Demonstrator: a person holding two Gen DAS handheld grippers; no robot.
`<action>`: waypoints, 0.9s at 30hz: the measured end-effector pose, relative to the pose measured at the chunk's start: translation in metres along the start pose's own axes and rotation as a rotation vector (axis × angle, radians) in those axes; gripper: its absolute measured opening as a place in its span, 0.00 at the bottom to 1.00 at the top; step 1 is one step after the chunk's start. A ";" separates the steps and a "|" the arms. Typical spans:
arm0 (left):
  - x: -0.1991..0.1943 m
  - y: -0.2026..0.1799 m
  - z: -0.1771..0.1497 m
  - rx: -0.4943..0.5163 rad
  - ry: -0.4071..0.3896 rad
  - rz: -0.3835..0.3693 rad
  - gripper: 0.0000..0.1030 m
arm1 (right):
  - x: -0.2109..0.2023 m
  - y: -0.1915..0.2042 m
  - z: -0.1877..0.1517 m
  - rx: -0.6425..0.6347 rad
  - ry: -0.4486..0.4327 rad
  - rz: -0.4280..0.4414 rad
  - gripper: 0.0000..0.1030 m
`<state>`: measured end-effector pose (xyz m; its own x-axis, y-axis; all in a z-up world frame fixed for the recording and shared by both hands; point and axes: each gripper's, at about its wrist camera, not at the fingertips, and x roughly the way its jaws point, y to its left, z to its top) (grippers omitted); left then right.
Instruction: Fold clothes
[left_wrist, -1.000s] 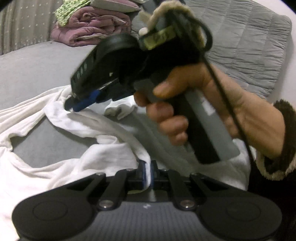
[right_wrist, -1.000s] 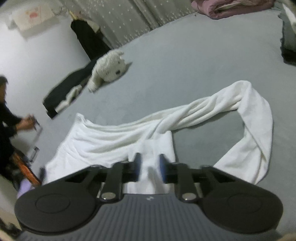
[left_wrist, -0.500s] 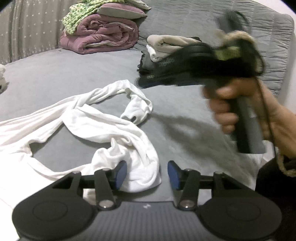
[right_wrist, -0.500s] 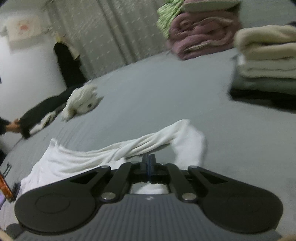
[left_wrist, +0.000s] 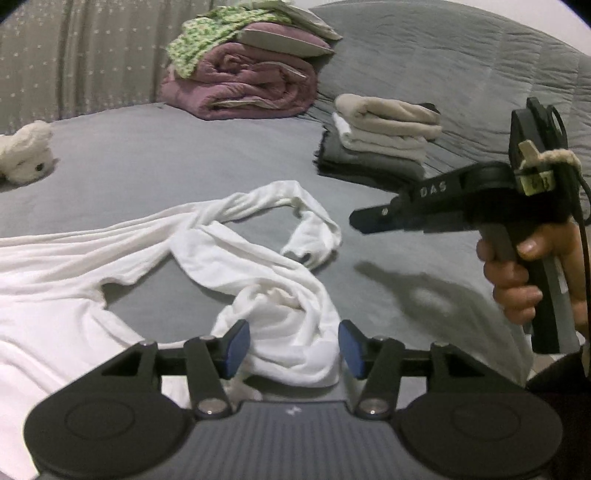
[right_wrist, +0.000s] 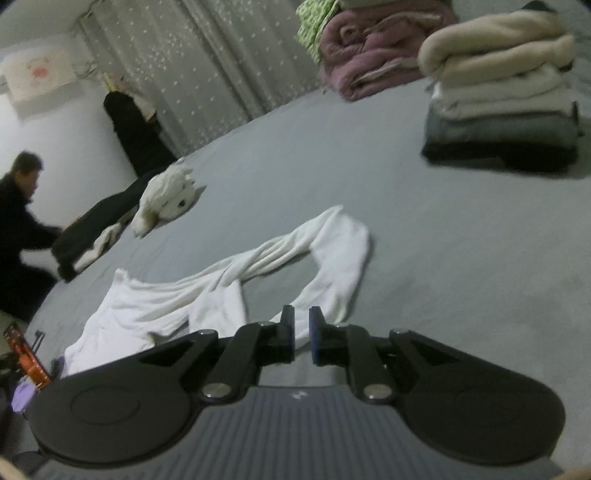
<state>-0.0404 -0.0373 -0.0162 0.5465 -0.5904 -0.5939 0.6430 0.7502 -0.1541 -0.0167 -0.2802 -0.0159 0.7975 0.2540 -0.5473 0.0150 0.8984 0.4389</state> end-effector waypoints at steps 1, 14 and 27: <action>-0.001 0.001 0.000 -0.002 -0.002 0.008 0.55 | 0.004 0.003 0.000 -0.007 0.010 0.007 0.15; 0.007 0.023 -0.001 -0.072 0.005 0.085 0.56 | 0.067 0.064 -0.004 -0.175 0.085 0.040 0.37; -0.021 0.073 -0.001 -0.193 -0.015 0.255 0.57 | 0.045 0.042 -0.003 -0.180 -0.058 -0.175 0.03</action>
<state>-0.0057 0.0297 -0.0161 0.6858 -0.3790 -0.6213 0.3714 0.9164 -0.1490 0.0184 -0.2300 -0.0244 0.8257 0.0724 -0.5594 0.0525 0.9775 0.2041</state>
